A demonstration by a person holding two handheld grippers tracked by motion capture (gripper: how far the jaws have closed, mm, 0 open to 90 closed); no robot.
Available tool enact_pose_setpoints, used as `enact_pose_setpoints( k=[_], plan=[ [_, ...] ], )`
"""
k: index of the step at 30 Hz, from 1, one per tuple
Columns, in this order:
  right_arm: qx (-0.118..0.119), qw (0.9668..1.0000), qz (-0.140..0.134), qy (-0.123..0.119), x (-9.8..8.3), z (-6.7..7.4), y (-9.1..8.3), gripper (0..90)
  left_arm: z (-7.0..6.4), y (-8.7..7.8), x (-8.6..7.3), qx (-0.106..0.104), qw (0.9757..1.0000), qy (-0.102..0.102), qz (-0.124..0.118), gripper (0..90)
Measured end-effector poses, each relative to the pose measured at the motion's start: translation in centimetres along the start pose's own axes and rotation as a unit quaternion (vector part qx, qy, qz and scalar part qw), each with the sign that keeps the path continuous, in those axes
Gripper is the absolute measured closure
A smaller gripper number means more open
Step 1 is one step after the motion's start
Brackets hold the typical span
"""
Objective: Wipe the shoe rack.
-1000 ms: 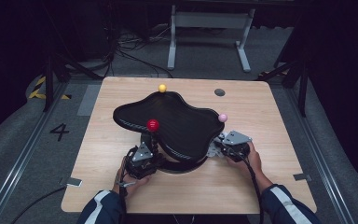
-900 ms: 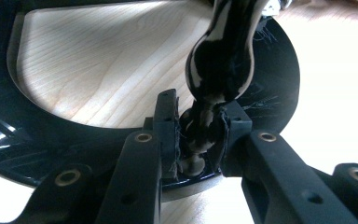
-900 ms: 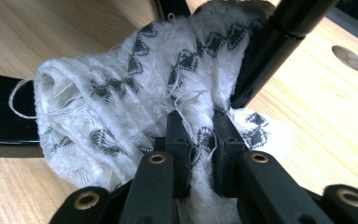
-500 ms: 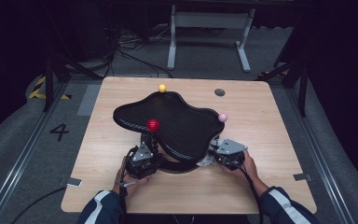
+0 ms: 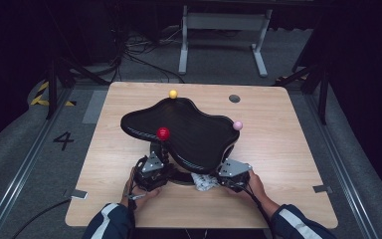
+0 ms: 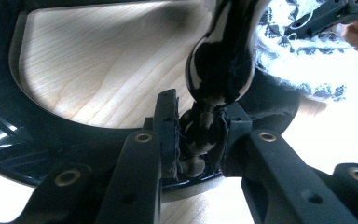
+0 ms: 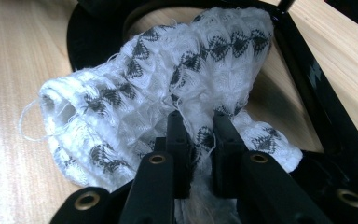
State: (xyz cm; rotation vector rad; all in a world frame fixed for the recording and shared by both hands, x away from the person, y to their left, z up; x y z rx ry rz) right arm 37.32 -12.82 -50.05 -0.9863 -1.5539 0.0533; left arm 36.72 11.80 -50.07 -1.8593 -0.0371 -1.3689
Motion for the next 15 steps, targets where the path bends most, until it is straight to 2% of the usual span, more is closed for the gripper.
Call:
enact_pose_setpoints(
  k=[4,5,7,8,9,10,11,12,15],
  plan=[
    [0.001,1.0,0.0,0.002,-0.1,-0.3,0.0,80.0,0.0,0.0,0.0,0.001,1.0,-0.002,-0.001,73.9],
    [-0.009,1.0,0.004,0.0,-0.2,-0.8,0.0,80.0,0.0,0.0,0.0,0.0,1.0,0.0,0.0,73.9],
    [-0.011,0.9999,0.005,0.002,-0.3,-1.0,0.0,80.0,0.0,0.0,0.0,0.0,1.0,0.0,0.0,73.9],
    [-0.028,0.9995,0.009,0.013,-0.7,-2.0,0.0,80.0,0.0,0.0,0.0,0.0,1.0,0.002,0.0,73.9],
    [-0.028,0.9995,0.009,0.013,-0.7,-2.0,0.0,80.0,0.1,0.0,0.0,0.0,1.0,0.001,0.0,73.9],
    [-0.044,0.9988,0.011,0.02,-1.1,-3.1,0.0,80.0,0.1,0.0,0.0,-0.001,1.0,0.001,0.002,74.0],
    [-0.044,0.9988,0.011,0.02,-1.1,-3.1,0.0,80.0,0.1,0.0,0.0,-0.001,1.0,0.001,0.002,74.0],
    [-0.057,0.9978,0.017,0.029,-1.5,-4.0,-0.1,80.0,0.1,0.0,0.0,-0.001,1.0,0.002,0.002,73.9],
    [-0.074,0.9962,0.025,0.039,-2.1,-5.4,-0.4,80.1,0.1,0.0,0.0,-0.001,1.0,0.001,0.002,73.9]
  ],
)
Point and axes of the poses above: each handheld gripper's, and its own axes: y roughly forward along the jaws, x roughly out of its top, z roughly to its left, the point moved 4 cm from there along y, roughly forward along the jaws, and after that the axes turned 2 degrees about -x, right-handed, at the moved point
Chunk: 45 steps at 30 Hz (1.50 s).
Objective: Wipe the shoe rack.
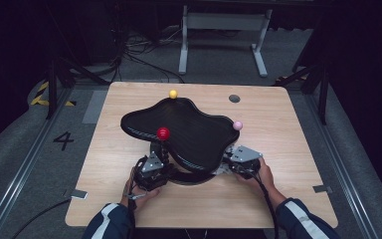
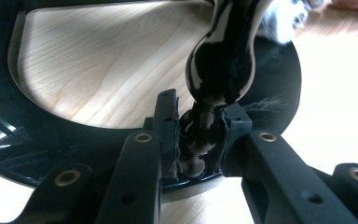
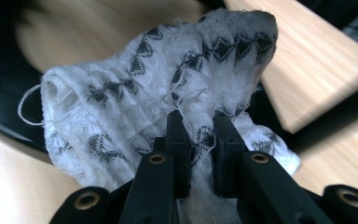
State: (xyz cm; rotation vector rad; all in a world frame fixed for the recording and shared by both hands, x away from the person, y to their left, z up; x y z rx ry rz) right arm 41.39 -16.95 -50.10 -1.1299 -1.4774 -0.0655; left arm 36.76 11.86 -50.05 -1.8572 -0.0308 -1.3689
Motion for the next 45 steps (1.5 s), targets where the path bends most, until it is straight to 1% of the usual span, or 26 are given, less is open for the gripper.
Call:
enact_pose_setpoints(
  k=[2,3,4,5,6,8,9,12,15,16,18,20,21,22,23,26,29,30,31,32,35,37,38,40,44,45],
  plan=[
    [-0.011,0.9998,0.004,0.015,-0.7,-1.3,-0.1,80.1,0.0,0.0,0.0,0.0,1.0,0.0,0.0,73.9],
    [-0.011,0.9998,0.004,0.015,-0.7,-1.3,-0.1,80.1,0.0,0.0,0.0,0.0,1.0,0.0,0.0,73.9],
    [-0.023,0.9996,0.012,0.014,-1.0,-1.7,-0.2,80.1,0.0,0.0,0.0,0.0,1.0,0.001,0.0,73.9],
    [-0.027,0.9994,0.014,0.018,-1.4,-2.3,-0.1,80.0,0.0,0.0,0.0,-0.001,1.0,0.001,0.0,73.8],
    [-0.028,0.9993,0.015,0.02,-1.5,-2.4,-0.1,80.0,0.0,0.0,0.0,0.0,1.0,-0.001,0.001,73.8],
    [-0.032,0.9993,0.017,0.01,-1.3,-2.1,-0.1,80.0,0.0,0.0,0.0,-0.001,1.0,-0.001,-0.001,73.8],
    [-0.032,0.9993,0.017,0.01,-1.3,-2.1,-0.1,80.0,0.0,0.0,0.0,-0.001,1.0,-0.001,-0.001,73.8],
    [-0.022,0.9996,0.008,0.012,-1.0,-1.7,-0.1,80.0,0.0,0.0,0.0,0.0,1.0,-0.001,-0.001,73.7],
    [-0.007,0.9998,0.005,0.018,-0.5,-1.1,-0.1,80.1,0.0,0.0,0.0,0.001,1.0,-0.002,0.0,73.8],
    [0.005,0.9997,0.003,0.022,-0.2,-0.8,0.0,80.2,0.0,0.1,0.0,0.0,1.0,-0.002,-0.001,73.8],
    [0.011,0.9999,0.005,0.012,0.1,-0.1,0.0,80.2,0.0,0.1,0.0,0.0,1.0,-0.002,-0.002,73.8],
    [0.022,0.9997,0.003,0.007,0.4,0.7,0.0,80.3,0.0,0.1,0.0,0.0,1.0,-0.002,-0.002,73.8],
    [0.022,0.9997,0.003,0.007,0.4,0.7,0.0,80.3,0.0,0.1,0.0,0.0,1.0,-0.002,-0.002,73.8],
    [0.024,0.9997,0.0,0.0,0.6,1.1,0.1,80.3,0.0,0.1,0.0,0.0,1.0,-0.002,-0.002,73.8],
    [0.035,0.9993,-0.002,-0.008,0.9,2.0,0.0,80.2,0.0,0.1,0.0,0.0,1.0,0.0,-0.004,73.9],
    [0.049,0.9987,-0.005,-0.013,1.4,3.1,0.0,80.1,0.0,0.0,0.0,0.0,1.0,-0.003,0.0,73.8],
    [0.061,0.9978,-0.008,-0.024,1.8,4.1,0.1,80.1,-0.1,0.0,0.0,0.001,1.0,-0.004,0.0,73.9],
    [0.069,0.9972,-0.011,-0.025,2.0,4.5,0.1,80.1,-0.1,0.1,0.0,0.0,1.0,-0.004,-0.001,73.9],
    [0.071,0.997,-0.011,-0.028,2.1,4.8,0.1,80.0,0.0,0.1,0.0,0.0,1.0,0.0,-0.002,73.9],
    [0.072,0.9967,-0.013,-0.034,2.3,5.2,0.2,80.0,-0.1,0.1,0.0,-0.001,1.0,-0.003,-0.002,73.9],
    [0.082,0.9959,-0.015,-0.036,2.6,6.0,0.3,80.0,-0.2,0.0,0.0,-0.002,1.0,0.002,0.003,73.9],
    [0.081,0.9961,-0.016,-0.03,2.8,6.5,0.4,80.1,-0.2,0.1,0.0,-0.001,1.0,0.006,0.0,73.8],
    [0.079,0.9958,-0.024,-0.039,3.0,6.8,0.5,80.1,-0.2,0.1,0.0,0.0,1.0,0.003,0.0,73.8],
    [0.079,0.9957,-0.023,-0.041,3.3,7.4,0.6,80.2,-0.3,0.1,0.0,0.002,1.0,-0.003,-0.001,73.6],
    [0.082,0.9951,-0.027,-0.047,3.7,7.8,1.0,80.1,-0.6,0.2,0.1,0.001,1.0,0.002,0.003,73.7],
    [0.081,0.9952,-0.028,-0.047,3.8,8.0,1.0,80.1,-0.6,0.2,0.1,0.001,1.0,0.007,0.002,73.7]
  ],
)
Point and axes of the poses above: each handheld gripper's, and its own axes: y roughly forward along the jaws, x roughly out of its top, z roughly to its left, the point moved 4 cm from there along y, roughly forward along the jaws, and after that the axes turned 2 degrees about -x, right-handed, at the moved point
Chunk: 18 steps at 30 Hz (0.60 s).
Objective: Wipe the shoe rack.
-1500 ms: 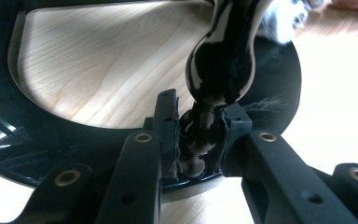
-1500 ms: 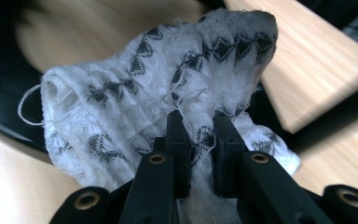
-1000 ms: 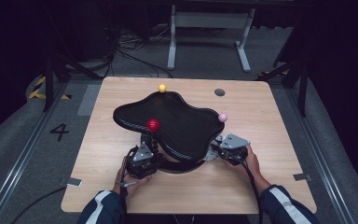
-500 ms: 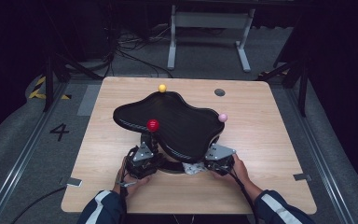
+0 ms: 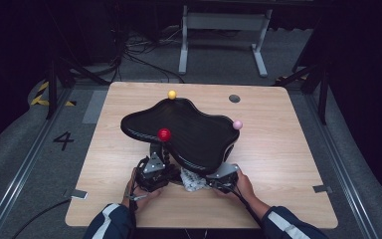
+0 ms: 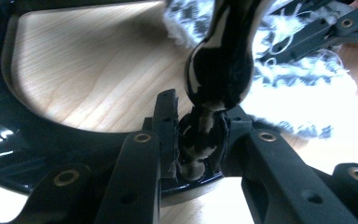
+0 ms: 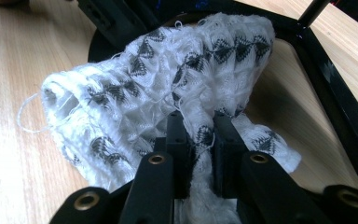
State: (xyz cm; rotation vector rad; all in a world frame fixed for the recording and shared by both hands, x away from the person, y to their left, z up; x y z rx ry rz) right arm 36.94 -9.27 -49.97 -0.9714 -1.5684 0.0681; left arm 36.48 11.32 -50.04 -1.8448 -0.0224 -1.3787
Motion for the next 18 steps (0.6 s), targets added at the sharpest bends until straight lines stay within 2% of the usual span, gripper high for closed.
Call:
enact_pose_setpoints(
  k=[2,5,10,11,13,15,18],
  plan=[
    [-0.002,1.0,0.001,0.003,0.2,0.3,0.2,80.1,-0.1,0.1,0.1,-0.003,1.0,0.006,0.0,73.7],
    [0.001,1.0,-0.004,-0.006,0.5,0.6,0.5,80.0,-0.3,0.1,0.1,-0.003,1.0,0.005,0.002,73.7],
    [0.009,0.9998,-0.007,-0.016,0.5,0.5,0.5,79.9,-0.4,0.2,0.1,-0.006,1.0,-0.004,0.0,73.7],
    [0.009,0.9998,-0.006,-0.018,0.4,0.4,0.4,79.9,-0.3,0.1,0.0,-0.007,0.9999,-0.007,0.003,73.6],
    [0.01,0.9997,-0.007,-0.021,0.3,0.0,0.3,79.9,-0.2,0.1,0.1,-0.008,1.0,0.002,0.005,73.5],
    [0.005,0.9997,-0.009,-0.022,-0.1,-0.7,0.2,79.9,-0.1,0.1,0.1,-0.008,1.0,0.001,0.005,73.2],
    [-0.007,1.0,-0.003,-0.005,-0.6,-1.7,-0.1,79.9,-0.1,0.1,0.1,-0.009,0.9999,0.002,0.006,73.1]
  ],
)
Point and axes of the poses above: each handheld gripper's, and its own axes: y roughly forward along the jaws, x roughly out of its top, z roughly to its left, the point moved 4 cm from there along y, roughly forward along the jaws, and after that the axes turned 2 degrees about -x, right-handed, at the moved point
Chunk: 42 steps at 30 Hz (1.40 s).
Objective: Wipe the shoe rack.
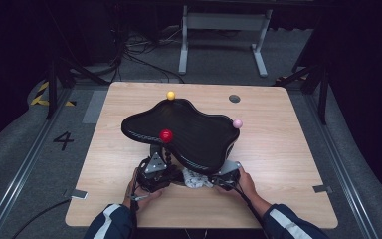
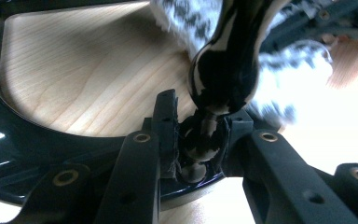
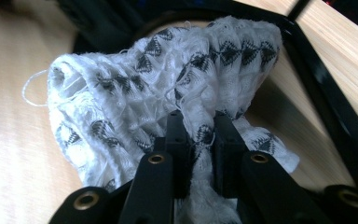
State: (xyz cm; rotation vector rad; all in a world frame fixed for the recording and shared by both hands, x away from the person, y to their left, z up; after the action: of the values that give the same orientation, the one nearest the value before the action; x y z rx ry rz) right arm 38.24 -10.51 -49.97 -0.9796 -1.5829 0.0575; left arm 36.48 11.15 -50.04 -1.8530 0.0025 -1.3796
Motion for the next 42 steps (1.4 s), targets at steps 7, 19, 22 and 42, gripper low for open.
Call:
enact_pose_setpoints(
  k=[7,19,22,42],
  plan=[
    [-0.047,0.9976,0.027,0.042,-1.7,-2.8,-0.7,80.0,-0.1,0.0,0.0,-0.001,1.0,-0.004,0.0,71.8],
    [-0.08,0.9962,0.02,0.028,-2.9,-3.5,-1.8,79.9,0.0,0.0,0.0,-0.004,1.0,-0.005,0.0,71.3],
    [-0.08,0.9959,0.021,0.036,-3.2,-4.0,-2.0,79.9,0.0,0.0,0.0,-0.003,1.0,-0.004,0.001,71.3],
    [-0.124,0.9872,0.056,0.082,-5.4,-8.0,-2.6,79.8,0.2,0.0,0.0,-0.004,0.9999,-0.011,-0.004,71.3]
  ],
)
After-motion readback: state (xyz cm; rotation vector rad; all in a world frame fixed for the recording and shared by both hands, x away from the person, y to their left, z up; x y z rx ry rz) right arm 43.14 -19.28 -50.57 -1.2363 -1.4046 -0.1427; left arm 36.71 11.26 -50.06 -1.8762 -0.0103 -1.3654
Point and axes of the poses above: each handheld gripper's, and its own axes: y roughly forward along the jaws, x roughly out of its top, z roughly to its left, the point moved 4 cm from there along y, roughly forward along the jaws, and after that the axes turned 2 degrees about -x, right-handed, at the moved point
